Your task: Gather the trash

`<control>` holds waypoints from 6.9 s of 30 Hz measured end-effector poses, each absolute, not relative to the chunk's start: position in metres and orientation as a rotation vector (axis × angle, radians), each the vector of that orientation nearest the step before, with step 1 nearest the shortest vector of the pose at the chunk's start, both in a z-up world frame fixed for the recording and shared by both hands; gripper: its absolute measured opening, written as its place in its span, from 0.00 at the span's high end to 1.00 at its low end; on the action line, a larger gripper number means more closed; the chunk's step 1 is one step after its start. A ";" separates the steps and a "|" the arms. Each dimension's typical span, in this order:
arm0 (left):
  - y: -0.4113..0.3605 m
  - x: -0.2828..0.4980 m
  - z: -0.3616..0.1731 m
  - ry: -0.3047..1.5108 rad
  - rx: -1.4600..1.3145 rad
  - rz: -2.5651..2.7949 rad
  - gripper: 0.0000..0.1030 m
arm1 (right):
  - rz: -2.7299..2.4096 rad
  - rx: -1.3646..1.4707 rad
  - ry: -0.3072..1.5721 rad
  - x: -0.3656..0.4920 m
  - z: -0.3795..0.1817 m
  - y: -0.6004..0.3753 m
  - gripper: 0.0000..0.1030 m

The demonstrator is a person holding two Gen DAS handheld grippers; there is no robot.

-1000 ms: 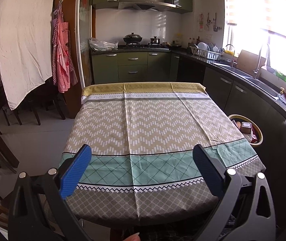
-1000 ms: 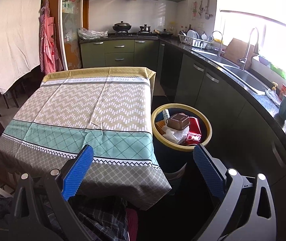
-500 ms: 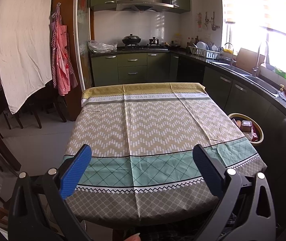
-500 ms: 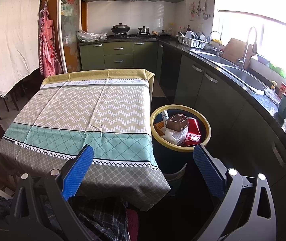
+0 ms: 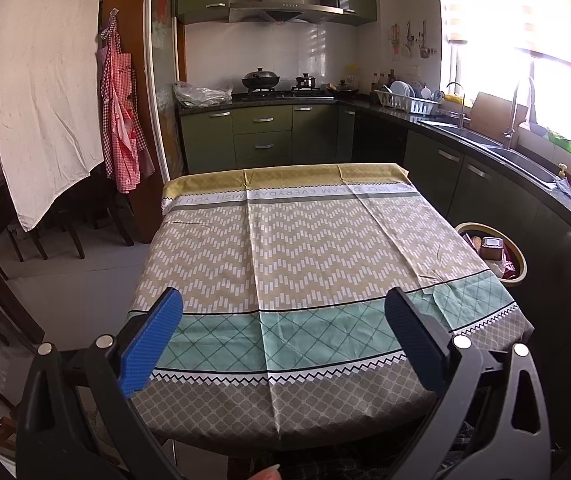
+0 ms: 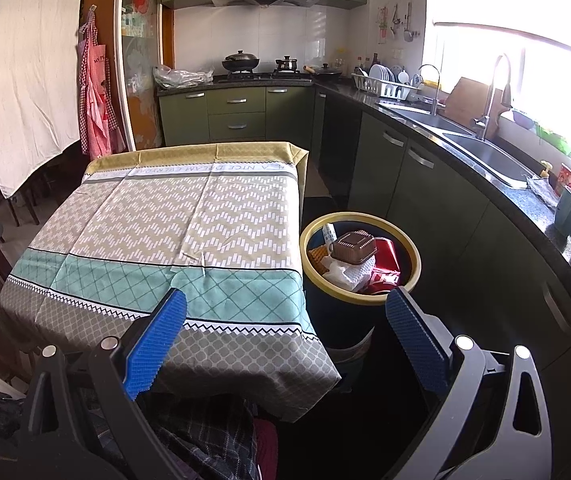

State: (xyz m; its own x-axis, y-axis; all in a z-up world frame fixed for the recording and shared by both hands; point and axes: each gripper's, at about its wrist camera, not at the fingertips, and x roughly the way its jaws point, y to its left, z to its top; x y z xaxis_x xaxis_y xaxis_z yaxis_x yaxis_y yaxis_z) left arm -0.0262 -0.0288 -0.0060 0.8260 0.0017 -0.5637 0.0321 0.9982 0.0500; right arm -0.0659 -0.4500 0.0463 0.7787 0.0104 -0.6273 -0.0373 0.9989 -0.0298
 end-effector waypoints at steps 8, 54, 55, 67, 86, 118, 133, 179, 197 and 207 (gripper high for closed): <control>-0.025 -0.024 -0.007 0.610 0.037 -0.026 0.07 | 0.031 -0.038 0.679 -0.066 0.047 -0.450 0.05; -0.026 -0.025 -0.008 0.613 0.045 -0.041 0.07 | 0.030 -0.032 0.678 -0.064 0.044 -0.446 0.05; -0.026 -0.025 -0.008 0.614 0.046 -0.041 0.07 | 0.030 -0.031 0.678 -0.064 0.044 -0.446 0.05; -0.026 -0.025 -0.007 0.616 0.053 -0.042 0.07 | 0.031 -0.030 0.678 -0.065 0.044 -0.446 0.05; -0.026 -0.022 -0.004 0.603 0.081 -0.026 0.07 | 0.029 -0.027 0.676 -0.065 0.045 -0.447 0.05; -0.030 -0.023 -0.004 0.604 0.093 -0.034 0.07 | 0.021 -0.018 0.685 -0.064 0.042 -0.446 0.05; -0.031 -0.022 -0.006 0.616 0.087 -0.038 0.07 | 0.015 -0.010 0.691 -0.064 0.037 -0.445 0.05; -0.033 -0.025 0.024 0.519 0.060 -0.057 0.06 | 0.022 0.007 0.700 -0.058 0.032 -0.445 0.05; -0.015 -0.026 0.022 0.536 0.066 0.030 0.06 | 0.028 0.012 0.680 -0.061 0.040 -0.447 0.05; -0.016 -0.026 0.023 0.534 0.070 0.036 0.06 | 0.030 0.012 0.680 -0.061 0.043 -0.446 0.05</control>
